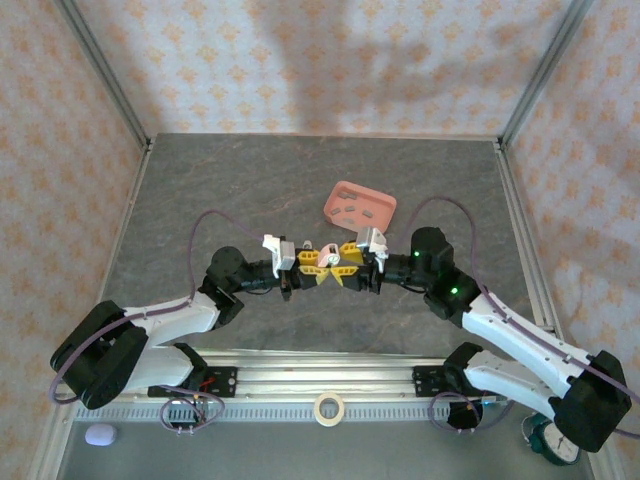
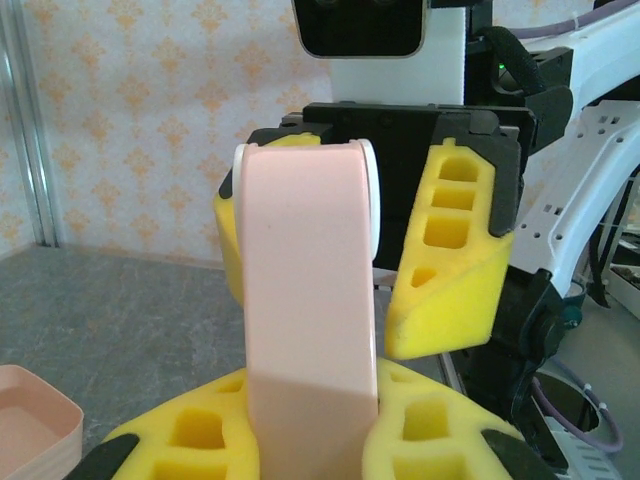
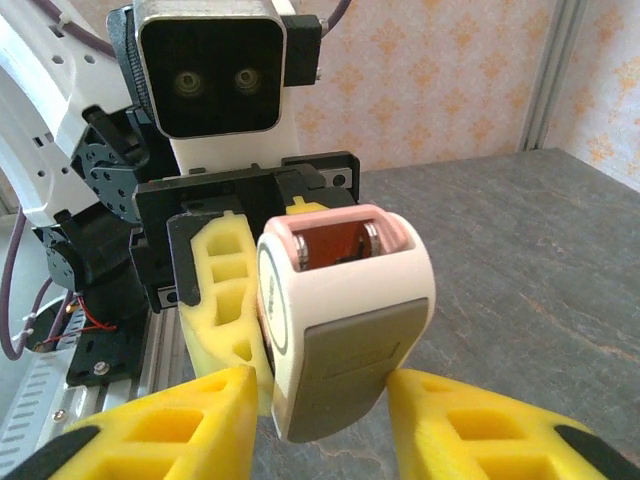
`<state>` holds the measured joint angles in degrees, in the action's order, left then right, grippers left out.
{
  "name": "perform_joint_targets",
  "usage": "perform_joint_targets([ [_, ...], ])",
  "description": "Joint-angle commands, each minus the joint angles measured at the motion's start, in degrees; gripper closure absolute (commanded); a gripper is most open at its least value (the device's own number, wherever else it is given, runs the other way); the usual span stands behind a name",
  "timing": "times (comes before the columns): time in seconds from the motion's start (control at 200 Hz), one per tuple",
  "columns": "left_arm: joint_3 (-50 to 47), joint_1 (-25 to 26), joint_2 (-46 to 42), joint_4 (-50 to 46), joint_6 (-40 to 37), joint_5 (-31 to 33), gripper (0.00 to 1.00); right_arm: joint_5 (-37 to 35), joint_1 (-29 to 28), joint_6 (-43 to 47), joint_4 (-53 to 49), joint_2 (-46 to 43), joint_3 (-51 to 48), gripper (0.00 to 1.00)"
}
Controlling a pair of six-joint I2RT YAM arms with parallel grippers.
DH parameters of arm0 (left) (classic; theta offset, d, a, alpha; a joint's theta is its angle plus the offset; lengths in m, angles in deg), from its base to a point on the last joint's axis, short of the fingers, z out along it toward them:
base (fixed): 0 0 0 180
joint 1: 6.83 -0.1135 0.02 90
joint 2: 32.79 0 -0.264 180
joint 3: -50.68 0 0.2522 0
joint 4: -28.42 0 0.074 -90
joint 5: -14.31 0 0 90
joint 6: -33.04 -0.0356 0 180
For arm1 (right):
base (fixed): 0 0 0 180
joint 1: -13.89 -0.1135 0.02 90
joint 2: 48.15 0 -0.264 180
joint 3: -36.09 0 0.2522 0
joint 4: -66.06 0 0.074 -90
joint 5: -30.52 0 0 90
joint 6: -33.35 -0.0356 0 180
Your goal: Load the staples into the stapler
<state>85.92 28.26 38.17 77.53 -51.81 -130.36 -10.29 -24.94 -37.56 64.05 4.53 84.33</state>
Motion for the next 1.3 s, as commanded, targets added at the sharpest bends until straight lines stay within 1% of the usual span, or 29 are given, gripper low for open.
perform_joint_targets([
  [0.0, 2.01, 1.38, -0.43, 2.26, 0.34, -5.28, 0.91, -0.08, -0.55, 0.78, 2.78, 0.34, 1.98, 0.62],
  [0.065, 2.0, 1.38, -0.6, 2.26, 0.35, -5.27, 0.91, -1.03, -0.48, 1.1, 2.0, 0.15, 1.91, 0.61],
  [0.13, 2.07, 1.38, -0.73, 2.17, 0.34, -5.27, 0.91, -1.79, -0.37, 1.25, 1.44, 0.0, 1.86, 0.54],
  [0.21, 1.99, 1.39, -0.9, 1.98, 0.03, -5.26, 0.91, -1.88, -0.24, 0.89, 1.57, -0.04, 1.82, 0.49],
  [0.27, 2.0, 1.39, -1.0, 1.52, -0.29, -5.27, 0.91, -1.69, -0.19, 0.61, 1.95, 0.04, 1.82, 0.47],
  [0.335, 2.04, 1.38, -1.15, 1.14, -0.47, -5.33, 0.91, -0.76, -0.06, 0.73, 2.05, 0.05, 1.86, 0.47],
  [0.4, 2.0, 1.45, -1.41, 0.49, -0.96, -5.18, 0.91, 0.78, 0.15, 1.02, 1.92, -0.02, 2.0, 0.5],
  [0.47, 1.91, 1.38, -1.83, -0.43, -1.43, -4.83, 0.91, 2.69, 0.33, 1.38, 1.71, -0.04, 2.08, 0.59],
  [0.566, 1.76, 1.38, -2.52, -1.69, -2.23, -4.06, 0.91, 4.94, 0.51, 2.03, 0.91, -0.13, 2.32, 0.67],
  [0.696, 1.6, 1.38, -4.21, -5.23, -4.15, -1.86, 0.9, 5.27, 0.64, 3.72, -2.67, -0.5, 3.12, 0.76],
  [0.761, 1.57, 1.38, -5.45, -6.98, -5.1, -0.42, 0.86, 4.65, 0.75, 3.86, -3.95, -0.98, 2.97, 0.77],
  [0.876, 1.56, 1.39, -8.98, -14.84, -8.15, 3.04, 0.73, 2.16, 0.86, 3.83, -5.72, -2.09, 2.1, 0.8],
  [0.981, 2.04, 1.38, -13.33, -23.58, -12.08, 6.99, 0.66, 0.86, 0.92, 3.86, -8.2, -2.74, 1.65, 0.82],
  [1.106, 3.03, 1.38, -17.81, -33.15, -16.8, 10.2, 0.63, 1.0, 0.93, 3.82, -10.13, -2.59, 1.47, 0.85],
  [1.296, 3.75, 1.38, -21.58, -39.08, -19.35, 13.58, 0.62, 1.33, 0.91, 3.45, -12.73, -1.29, 1.82, 0.87],
])
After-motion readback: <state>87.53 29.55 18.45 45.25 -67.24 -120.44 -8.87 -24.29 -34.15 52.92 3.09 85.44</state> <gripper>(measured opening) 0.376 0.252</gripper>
